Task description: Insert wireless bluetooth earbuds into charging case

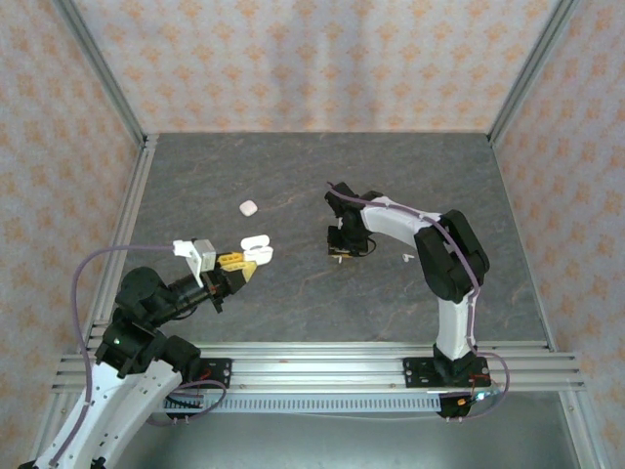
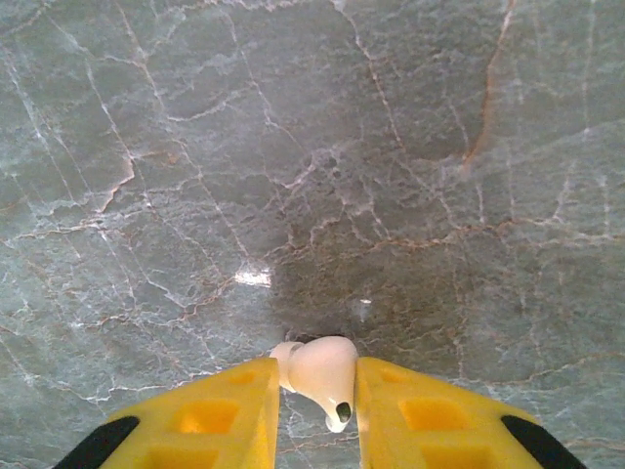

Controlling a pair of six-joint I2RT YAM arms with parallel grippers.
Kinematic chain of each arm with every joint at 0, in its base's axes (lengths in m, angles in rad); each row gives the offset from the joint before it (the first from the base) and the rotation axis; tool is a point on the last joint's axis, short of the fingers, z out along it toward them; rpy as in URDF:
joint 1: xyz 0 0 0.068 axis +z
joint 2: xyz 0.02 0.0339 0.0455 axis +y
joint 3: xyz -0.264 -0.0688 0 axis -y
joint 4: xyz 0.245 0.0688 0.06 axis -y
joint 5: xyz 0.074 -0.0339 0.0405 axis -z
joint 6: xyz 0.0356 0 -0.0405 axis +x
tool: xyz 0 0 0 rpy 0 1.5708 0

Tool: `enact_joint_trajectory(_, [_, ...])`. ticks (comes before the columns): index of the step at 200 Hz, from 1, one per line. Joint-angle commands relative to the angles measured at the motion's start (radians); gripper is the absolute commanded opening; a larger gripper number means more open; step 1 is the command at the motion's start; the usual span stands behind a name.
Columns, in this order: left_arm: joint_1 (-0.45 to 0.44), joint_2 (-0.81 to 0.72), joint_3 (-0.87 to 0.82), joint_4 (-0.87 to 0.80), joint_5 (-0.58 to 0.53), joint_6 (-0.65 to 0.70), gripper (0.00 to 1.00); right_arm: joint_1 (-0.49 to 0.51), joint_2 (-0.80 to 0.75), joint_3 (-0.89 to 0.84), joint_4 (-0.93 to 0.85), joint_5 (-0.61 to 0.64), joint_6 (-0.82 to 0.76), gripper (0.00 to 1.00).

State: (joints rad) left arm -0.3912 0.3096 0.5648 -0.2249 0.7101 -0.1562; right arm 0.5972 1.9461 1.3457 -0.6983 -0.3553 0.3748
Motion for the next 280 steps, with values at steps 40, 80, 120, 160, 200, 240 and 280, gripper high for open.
enact_joint_trajectory(40, [-0.001,-0.013,-0.026,0.056,0.013,0.012,0.0,0.001,-0.012,0.018,-0.057,0.059,-0.058,0.17])
enact_joint_trajectory(80, [-0.003,-0.03,-0.032,0.052,-0.006,0.013,0.0,0.003,-0.044,0.018,-0.083,0.121,-0.076,0.13])
enact_joint_trajectory(120, [-0.003,-0.037,-0.036,0.048,-0.014,0.014,0.0,0.011,-0.06,0.024,-0.119,0.198,-0.095,0.12])
enact_joint_trajectory(160, [-0.003,-0.048,-0.046,0.062,-0.008,0.008,0.0,0.014,-0.08,0.009,-0.103,0.19,-0.093,0.11])
enact_joint_trajectory(200, [-0.003,-0.071,-0.059,0.08,-0.006,0.002,0.0,0.013,-0.123,-0.021,-0.049,0.145,-0.081,0.1])
enact_joint_trajectory(240, [-0.003,-0.089,-0.07,0.121,-0.006,-0.01,0.0,0.013,-0.251,-0.084,0.074,0.07,-0.063,0.07])
enact_joint_trajectory(280, [-0.002,-0.085,-0.063,0.194,-0.009,-0.018,0.0,0.018,-0.463,-0.153,0.223,-0.038,-0.045,0.05])
